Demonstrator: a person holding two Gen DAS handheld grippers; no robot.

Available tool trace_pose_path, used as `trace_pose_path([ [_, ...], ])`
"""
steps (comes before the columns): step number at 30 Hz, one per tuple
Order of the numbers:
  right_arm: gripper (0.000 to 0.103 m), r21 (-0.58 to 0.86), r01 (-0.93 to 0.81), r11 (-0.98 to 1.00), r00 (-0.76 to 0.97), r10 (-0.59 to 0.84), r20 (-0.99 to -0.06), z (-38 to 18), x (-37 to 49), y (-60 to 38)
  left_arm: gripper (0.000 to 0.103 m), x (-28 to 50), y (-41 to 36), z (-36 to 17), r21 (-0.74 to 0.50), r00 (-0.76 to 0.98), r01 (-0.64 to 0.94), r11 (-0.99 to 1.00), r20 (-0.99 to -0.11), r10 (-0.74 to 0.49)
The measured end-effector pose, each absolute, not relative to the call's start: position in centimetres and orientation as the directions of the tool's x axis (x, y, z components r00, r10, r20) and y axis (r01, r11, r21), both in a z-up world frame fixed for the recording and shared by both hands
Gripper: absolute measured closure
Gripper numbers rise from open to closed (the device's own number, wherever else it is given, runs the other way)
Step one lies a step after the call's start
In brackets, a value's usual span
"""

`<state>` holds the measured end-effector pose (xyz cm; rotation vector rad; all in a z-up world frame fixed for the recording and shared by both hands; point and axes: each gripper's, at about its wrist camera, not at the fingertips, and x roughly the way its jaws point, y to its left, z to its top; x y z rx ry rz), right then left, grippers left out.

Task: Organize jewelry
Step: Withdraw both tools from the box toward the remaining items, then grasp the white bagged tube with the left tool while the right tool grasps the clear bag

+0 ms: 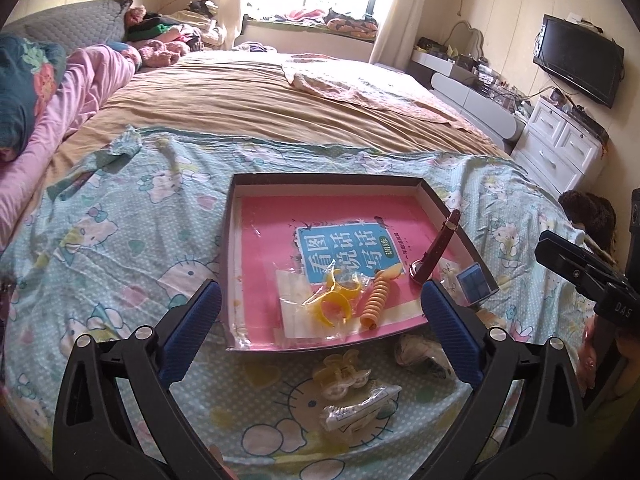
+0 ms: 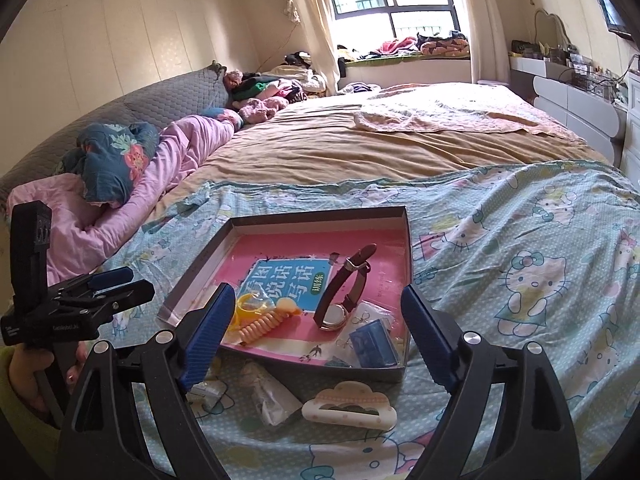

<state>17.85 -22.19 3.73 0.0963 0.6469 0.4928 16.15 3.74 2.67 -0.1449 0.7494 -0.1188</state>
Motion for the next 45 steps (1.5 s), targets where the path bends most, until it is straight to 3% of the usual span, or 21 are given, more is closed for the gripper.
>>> trace_pose_path([
  [13, 0.019, 0.214, -0.475, 0.854, 0.676, 0.509, -0.533, 5.4, 15.6, -20.6, 0.010, 12.8, 5.4, 4.1, -0.172, 0.758, 0.020, 0.985, -0.640, -0.127],
  [31, 0.019, 0.169, -0.535, 0.828, 0.621, 0.521, -0.585, 4.7, 14.0, -16.9, 0.010, 9.0, 6.3, 3.9, -0.135, 0.761, -0.006, 0.991, -0.643, -0.083],
  [45, 0.019, 0.145, -0.550, 0.823, 0.589, 0.505, -0.631, 3.1, 13.3, -16.5, 0.010, 9.1, 5.5, 1.0, -0.104, 0.713, 0.002, 0.995, -0.697, -0.074],
])
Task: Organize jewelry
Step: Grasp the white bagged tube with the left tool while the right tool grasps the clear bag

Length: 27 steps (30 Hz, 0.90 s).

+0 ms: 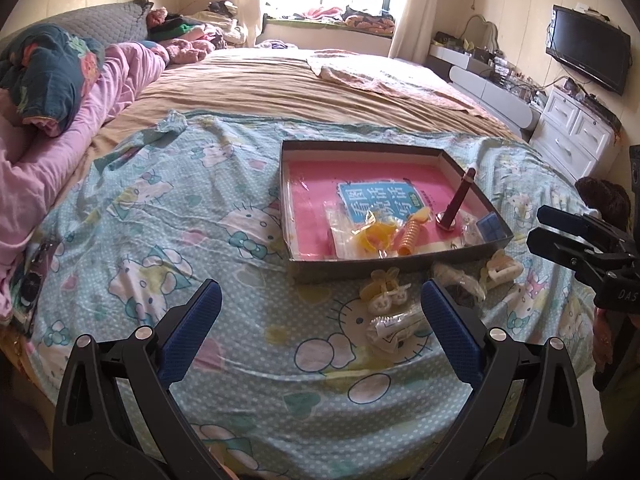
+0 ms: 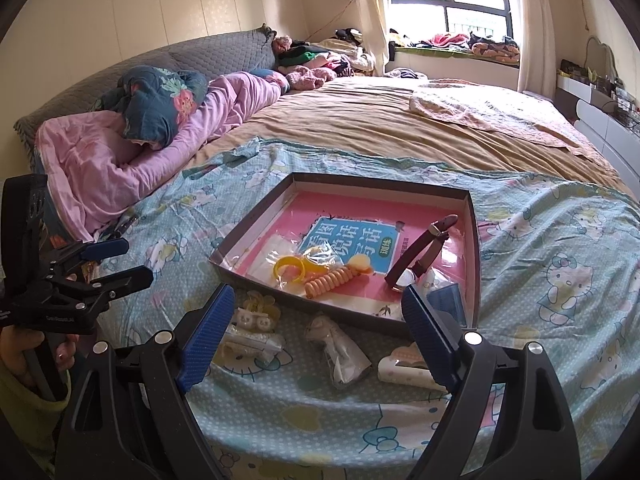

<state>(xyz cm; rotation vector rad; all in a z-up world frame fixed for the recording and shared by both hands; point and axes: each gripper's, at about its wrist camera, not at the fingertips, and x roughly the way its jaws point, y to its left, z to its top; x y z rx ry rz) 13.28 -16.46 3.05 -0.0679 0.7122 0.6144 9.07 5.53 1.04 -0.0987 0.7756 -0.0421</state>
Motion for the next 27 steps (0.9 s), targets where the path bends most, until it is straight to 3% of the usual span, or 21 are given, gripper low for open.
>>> trace_pose_path([
  [10, 0.019, 0.125, -0.555, 0.822, 0.558, 0.479, -0.677, 0.9, 13.0, -17.1, 0.010, 9.9, 3.3, -1.8, -0.111, 0.651, 0.068, 0.991, -0.748, -0.129],
  [15, 0.025, 0.122, -0.561, 0.819, 0.532, 0.469, -0.705, -0.4, 13.2, -17.4, 0.010, 10.4, 2.4, -3.1, -0.121, 0.619, 0.087, 0.989, -0.771, -0.149],
  [24, 0.050, 0.105, -0.605, 0.789, 0.471, 0.462, -0.752, -2.7, 14.3, -16.9, 0.010, 11.2, 0.9, -4.9, -0.124, 0.583, 0.120, 0.985, -0.794, -0.171],
  [27, 0.054, 0.104, -0.625, 0.774, 0.443, 0.461, -0.769, -3.5, 15.1, -16.3, 0.010, 11.4, 0.5, -5.3, -0.121, 0.575, 0.125, 0.985, -0.800, -0.171],
])
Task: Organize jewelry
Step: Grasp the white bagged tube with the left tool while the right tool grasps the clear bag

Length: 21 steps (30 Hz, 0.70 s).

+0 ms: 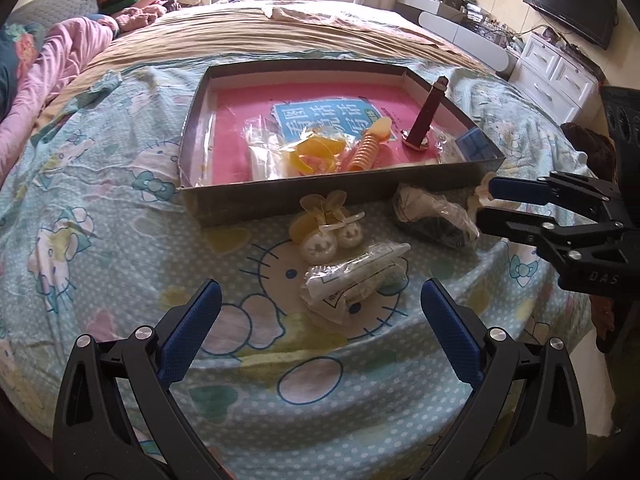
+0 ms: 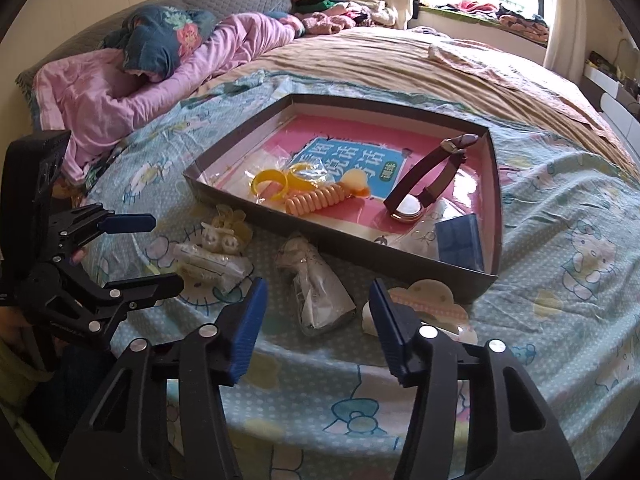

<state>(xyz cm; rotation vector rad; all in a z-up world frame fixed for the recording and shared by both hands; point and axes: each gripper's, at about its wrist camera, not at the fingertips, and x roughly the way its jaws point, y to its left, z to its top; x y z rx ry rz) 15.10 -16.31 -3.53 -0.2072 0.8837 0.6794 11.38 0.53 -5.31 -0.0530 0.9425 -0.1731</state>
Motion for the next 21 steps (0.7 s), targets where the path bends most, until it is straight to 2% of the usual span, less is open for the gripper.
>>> trace_pose_path([
  [12, 0.057, 0.144, -0.694, 0.706, 0.294, 0.460, -0.838, -6.9, 19.3, -13.2, 0.010, 12.7, -0.1, -6.7, -0.134, 0.548, 0.120, 0.984, -0.817, -0.179],
  [14, 0.062, 0.168, -0.703, 0.691, 0.276, 0.484, -0.831, -7.2, 19.3, -13.0, 0.010, 13.0, -0.2, -7.0, -0.136, 0.550, 0.109, 0.985, -0.817, -0.174],
  [15, 0.068, 0.187, -0.710, 0.679, 0.263, 0.502, -0.824, -7.2, 19.2, -13.1, 0.010, 13.0, -0.2, -7.0, -0.138, 0.551, 0.106, 0.985, -0.816, -0.174],
  [17, 0.070, 0.206, -0.703, 0.681, 0.264, 0.519, -0.813, -7.0, 19.1, -13.5, 0.010, 13.3, -0.3, -7.0, -0.138, 0.559, 0.096, 0.986, -0.812, -0.168],
  [20, 0.071, 0.250, -0.678, 0.691, 0.274, 0.553, -0.787, -6.4, 18.7, -14.8, 0.021, 13.5, -0.7, -7.3, -0.139, 0.564, 0.096, 0.986, -0.808, -0.169],
  [21, 0.071, 0.266, -0.670, 0.693, 0.278, 0.566, -0.776, -6.1, 18.5, -15.3, 0.029, 13.5, -0.9, -7.4, -0.137, 0.565, 0.099, 0.986, -0.807, -0.170],
])
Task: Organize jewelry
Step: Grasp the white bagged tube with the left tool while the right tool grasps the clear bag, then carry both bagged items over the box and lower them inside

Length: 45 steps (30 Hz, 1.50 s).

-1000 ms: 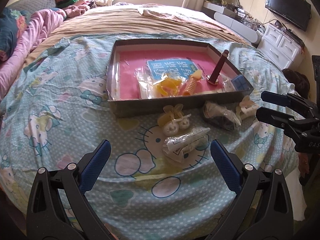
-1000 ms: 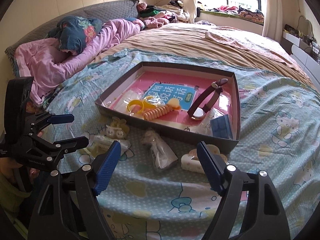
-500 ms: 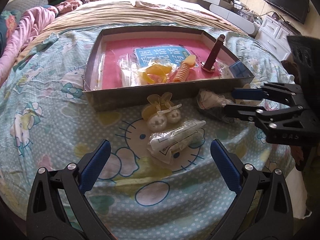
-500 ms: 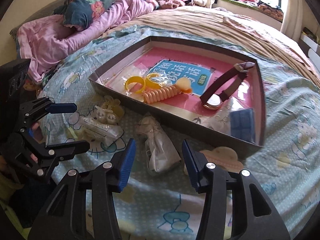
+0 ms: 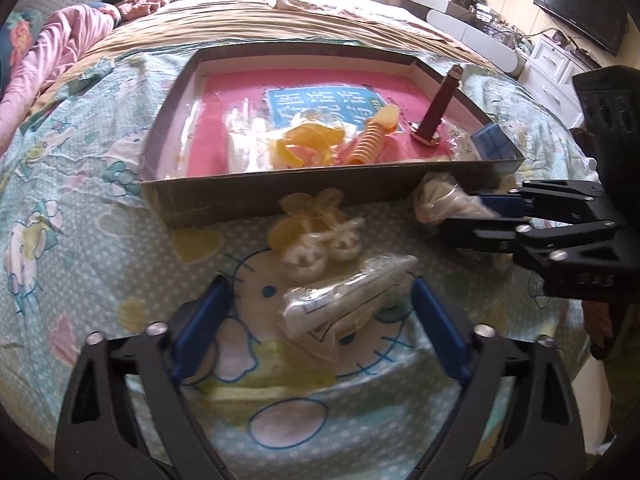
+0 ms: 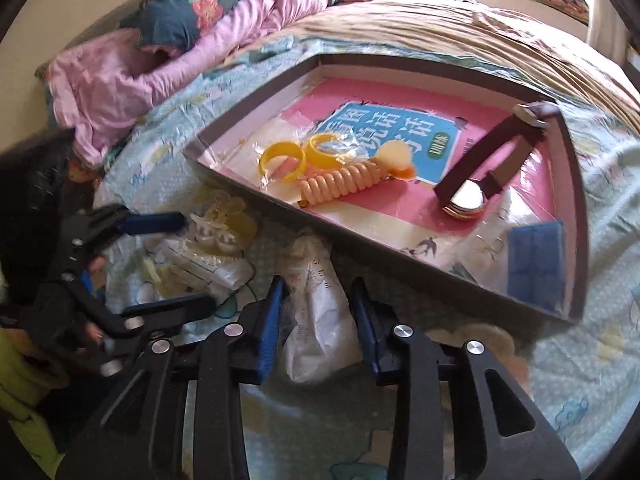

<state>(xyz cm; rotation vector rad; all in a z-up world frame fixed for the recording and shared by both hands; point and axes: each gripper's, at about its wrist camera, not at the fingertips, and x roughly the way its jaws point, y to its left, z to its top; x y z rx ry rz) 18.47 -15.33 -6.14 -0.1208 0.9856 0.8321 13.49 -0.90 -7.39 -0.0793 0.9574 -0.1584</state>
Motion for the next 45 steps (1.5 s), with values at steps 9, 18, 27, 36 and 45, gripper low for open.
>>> trace_pose_path([
  [9, 0.071, 0.306, -0.605, 0.735, 0.368, 0.598, -0.712, -3.8, 16.3, -18.8, 0.065, 12.2, -1.9, -6.7, -0.111, 0.586, 0.138, 0.984, -0.792, -0.171],
  [18, 0.071, 0.310, -0.564, 0.765, 0.438, 0.596, -0.673, -1.9, 16.0, -20.3, 0.067, 10.8, -0.8, -3.3, -0.142, 0.657, 0.133, 0.981, -0.729, -0.194],
  [27, 0.071, 0.306, -0.554, 0.775, 0.496, 0.602, -0.626, 0.1, 15.9, -20.5, 0.067, 10.7, 0.8, -1.9, -0.158, 0.694, 0.096, 0.983, -0.697, -0.180],
  [36, 0.071, 0.296, -0.545, 0.784, 0.537, 0.598, -0.595, 1.2, 16.2, -20.6, 0.067, 10.7, 1.3, -1.3, -0.159, 0.696, 0.093, 0.983, -0.696, -0.178],
  [45, 0.071, 0.293, -0.526, 0.799, 0.576, 0.588, -0.568, 2.2, 16.8, -21.0, 0.067, 11.3, 2.0, -0.5, -0.167, 0.711, 0.077, 0.983, -0.682, -0.172],
])
